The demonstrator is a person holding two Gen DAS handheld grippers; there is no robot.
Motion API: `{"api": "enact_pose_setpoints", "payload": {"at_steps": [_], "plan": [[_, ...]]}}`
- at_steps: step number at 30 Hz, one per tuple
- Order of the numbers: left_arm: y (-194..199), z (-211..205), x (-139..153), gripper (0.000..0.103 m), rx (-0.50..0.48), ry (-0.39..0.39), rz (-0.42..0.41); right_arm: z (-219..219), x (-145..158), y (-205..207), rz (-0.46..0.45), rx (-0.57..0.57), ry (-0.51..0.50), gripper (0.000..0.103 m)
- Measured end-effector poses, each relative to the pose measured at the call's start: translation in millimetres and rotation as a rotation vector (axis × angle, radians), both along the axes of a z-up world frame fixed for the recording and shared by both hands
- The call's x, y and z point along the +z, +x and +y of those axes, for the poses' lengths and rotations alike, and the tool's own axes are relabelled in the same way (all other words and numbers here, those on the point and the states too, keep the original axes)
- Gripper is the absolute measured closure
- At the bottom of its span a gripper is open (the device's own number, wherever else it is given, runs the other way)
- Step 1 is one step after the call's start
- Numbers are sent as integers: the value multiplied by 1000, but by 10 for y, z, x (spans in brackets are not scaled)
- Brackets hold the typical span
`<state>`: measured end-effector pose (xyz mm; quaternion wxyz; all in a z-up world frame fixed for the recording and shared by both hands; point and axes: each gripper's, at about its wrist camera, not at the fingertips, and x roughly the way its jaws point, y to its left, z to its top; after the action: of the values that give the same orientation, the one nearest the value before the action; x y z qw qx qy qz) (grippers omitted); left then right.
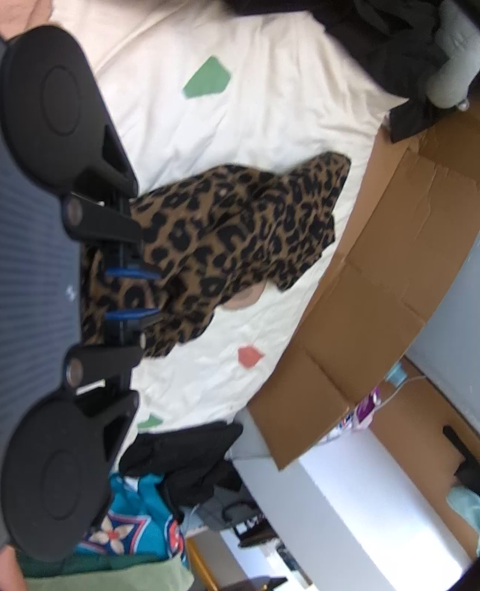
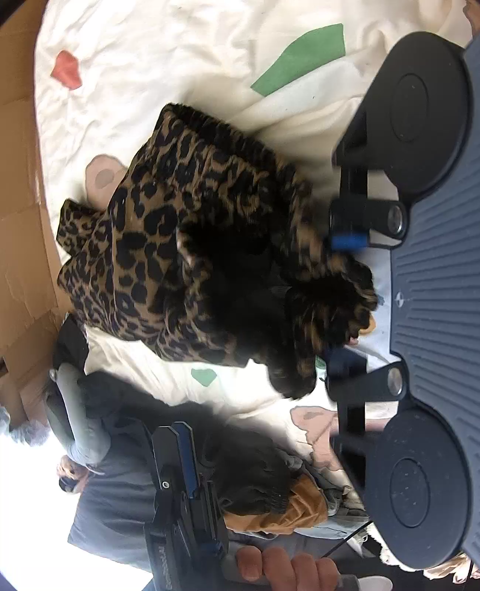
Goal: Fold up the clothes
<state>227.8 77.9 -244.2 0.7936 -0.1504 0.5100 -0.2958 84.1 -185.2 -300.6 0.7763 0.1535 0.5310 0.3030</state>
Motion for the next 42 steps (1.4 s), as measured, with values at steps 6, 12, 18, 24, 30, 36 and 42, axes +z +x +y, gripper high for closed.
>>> {"api": "enact_pose_setpoints", "payload": {"at_steps": [6, 12, 18, 24, 30, 36, 42], "plan": [[202, -65, -68, 86, -3, 58, -48, -186, -84, 17, 27, -45, -8, 89], [327, -172, -150, 73, -30, 121, -76, -368, -130, -47, 50, -58, -29, 90], [260, -187, -319, 70, -28, 149, -38, -636, -136, -65, 48, -80, -66, 92], [204, -258, -385, 69, -39, 152, -26, -1007, -103, -35, 47, -129, -105, 92], [236, -321, -326, 66, -44, 162, -53, -1449, -69, 13, 51, -203, -147, 92], [278, -342, -279, 64, -36, 164, -70, -1842, -4, 100, 29, -249, -211, 92], [293, -410, -285, 64, -37, 162, -71, -2105, 49, 221, 36, -325, -260, 86]]}}
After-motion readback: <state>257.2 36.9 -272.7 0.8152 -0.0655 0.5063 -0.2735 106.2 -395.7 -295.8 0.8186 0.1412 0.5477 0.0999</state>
